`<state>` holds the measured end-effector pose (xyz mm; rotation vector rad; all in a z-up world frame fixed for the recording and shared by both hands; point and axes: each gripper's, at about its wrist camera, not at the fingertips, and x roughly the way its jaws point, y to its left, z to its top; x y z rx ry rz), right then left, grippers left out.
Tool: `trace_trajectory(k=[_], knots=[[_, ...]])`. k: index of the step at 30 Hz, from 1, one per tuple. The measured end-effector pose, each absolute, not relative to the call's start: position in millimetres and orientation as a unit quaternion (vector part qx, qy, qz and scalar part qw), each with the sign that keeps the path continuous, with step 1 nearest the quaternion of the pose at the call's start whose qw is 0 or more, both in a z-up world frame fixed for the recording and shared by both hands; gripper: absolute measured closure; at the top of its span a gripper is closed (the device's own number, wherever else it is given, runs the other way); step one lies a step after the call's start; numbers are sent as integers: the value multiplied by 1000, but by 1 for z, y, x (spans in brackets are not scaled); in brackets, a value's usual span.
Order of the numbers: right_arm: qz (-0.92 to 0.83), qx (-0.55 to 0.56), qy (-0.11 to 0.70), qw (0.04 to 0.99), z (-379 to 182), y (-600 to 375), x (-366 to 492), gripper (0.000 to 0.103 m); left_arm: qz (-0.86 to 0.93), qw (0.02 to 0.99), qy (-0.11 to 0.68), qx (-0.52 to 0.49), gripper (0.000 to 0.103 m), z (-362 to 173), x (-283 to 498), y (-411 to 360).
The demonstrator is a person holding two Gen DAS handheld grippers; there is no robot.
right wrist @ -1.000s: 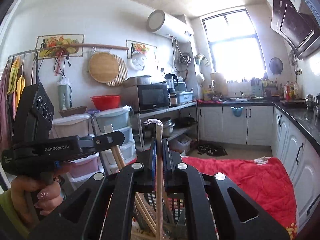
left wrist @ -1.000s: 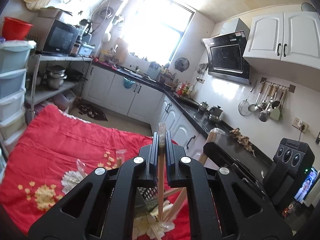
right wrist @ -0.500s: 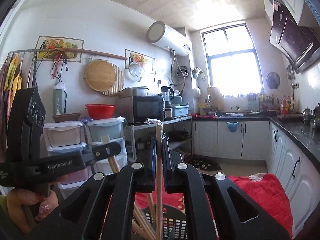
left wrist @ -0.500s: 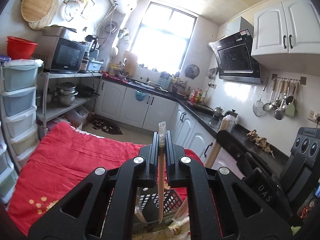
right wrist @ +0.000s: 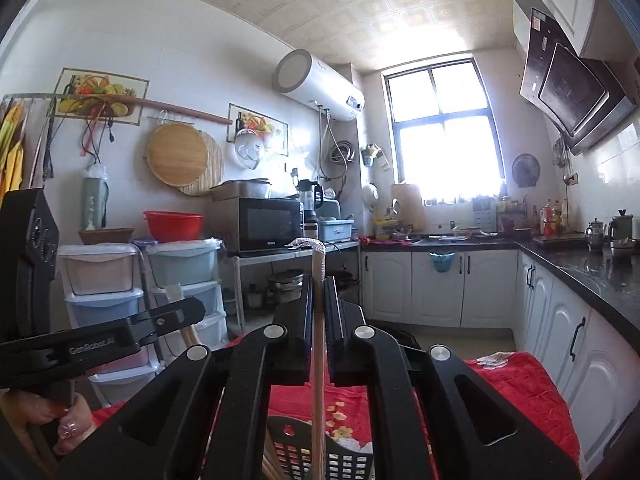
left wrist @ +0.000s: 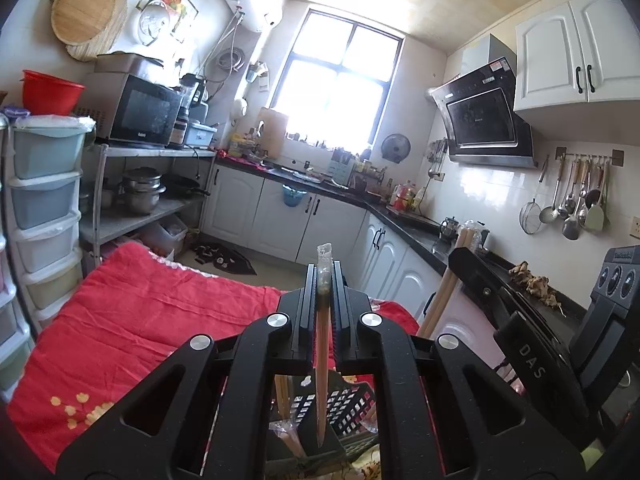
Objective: Organize utensils
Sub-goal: 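Lift both held chopsticks upright above the green basket, then lower chopsticks into the basket and open both tools, then withdraw both tools from the basket toward the loose chopsticks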
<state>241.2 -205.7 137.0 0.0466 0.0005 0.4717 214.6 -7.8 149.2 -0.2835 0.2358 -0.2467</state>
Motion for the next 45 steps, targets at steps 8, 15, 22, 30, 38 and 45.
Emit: trace_trajectory(k=[8, 15, 22, 30, 38, 45], knots=[[217, 34, 20, 975, 120, -208, 257, 97, -133, 972, 128, -146, 100, 131, 221, -8], [215, 35, 34, 975, 109, -207, 258, 97, -143, 969, 134, -147, 99, 120, 223, -12], [211, 37, 55, 975, 100, -206, 258, 97, -161, 964, 157, -141, 99, 110, 226, -12], [213, 50, 75, 973, 95, -210, 251, 65, -174, 959, 171, -145, 67, 107, 219, -5], [210, 47, 81, 973, 96, -217, 234, 56, -163, 959, 162, -164, 44, 112, 201, 14], [205, 46, 90, 974, 100, -226, 222, 51, -158, 959, 149, -182, 27, 121, 185, 28]])
